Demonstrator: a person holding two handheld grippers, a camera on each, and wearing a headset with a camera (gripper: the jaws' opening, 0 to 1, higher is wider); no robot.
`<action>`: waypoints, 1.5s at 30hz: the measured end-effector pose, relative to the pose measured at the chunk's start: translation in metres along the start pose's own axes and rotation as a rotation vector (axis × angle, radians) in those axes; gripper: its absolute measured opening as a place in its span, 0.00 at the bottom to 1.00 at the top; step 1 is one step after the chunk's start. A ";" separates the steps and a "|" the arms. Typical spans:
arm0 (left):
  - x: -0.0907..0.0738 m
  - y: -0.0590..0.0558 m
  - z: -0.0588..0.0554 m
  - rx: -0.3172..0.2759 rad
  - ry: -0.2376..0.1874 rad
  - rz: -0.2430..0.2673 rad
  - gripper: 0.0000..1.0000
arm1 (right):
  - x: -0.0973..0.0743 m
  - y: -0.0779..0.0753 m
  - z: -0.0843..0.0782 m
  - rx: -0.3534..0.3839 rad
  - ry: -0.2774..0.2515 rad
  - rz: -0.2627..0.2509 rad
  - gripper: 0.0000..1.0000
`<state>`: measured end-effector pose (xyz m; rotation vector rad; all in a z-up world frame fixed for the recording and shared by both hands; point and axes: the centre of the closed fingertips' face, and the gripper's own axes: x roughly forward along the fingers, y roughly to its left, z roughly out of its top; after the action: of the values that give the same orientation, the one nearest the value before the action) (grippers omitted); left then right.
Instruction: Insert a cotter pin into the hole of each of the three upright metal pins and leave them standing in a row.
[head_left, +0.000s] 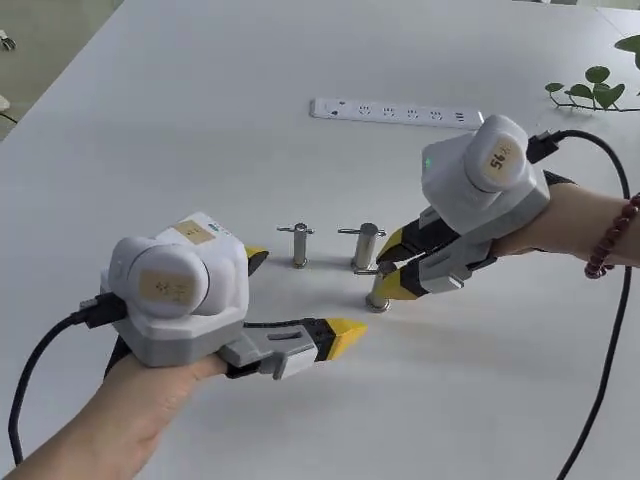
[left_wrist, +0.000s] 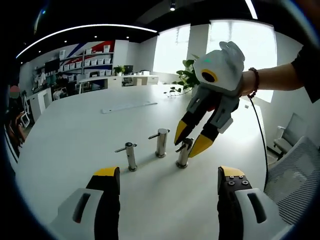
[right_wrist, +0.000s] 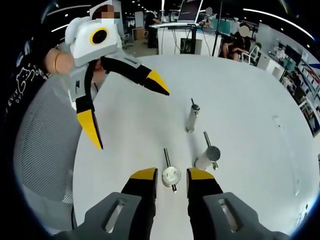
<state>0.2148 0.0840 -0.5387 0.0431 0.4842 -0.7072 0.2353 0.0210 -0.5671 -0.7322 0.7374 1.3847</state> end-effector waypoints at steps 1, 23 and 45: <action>-0.002 0.002 0.000 0.005 0.003 0.008 0.81 | 0.001 0.000 0.000 -0.002 0.001 0.001 0.18; -0.026 0.013 0.003 0.018 0.012 0.059 0.81 | 0.009 -0.001 -0.001 -0.034 0.009 0.022 0.09; -0.033 0.019 0.004 0.019 0.011 0.077 0.80 | -0.002 -0.010 -0.009 -0.033 0.008 -0.002 0.08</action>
<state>0.2065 0.1182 -0.5231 0.0828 0.4843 -0.6367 0.2454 0.0122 -0.5701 -0.7646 0.7213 1.3962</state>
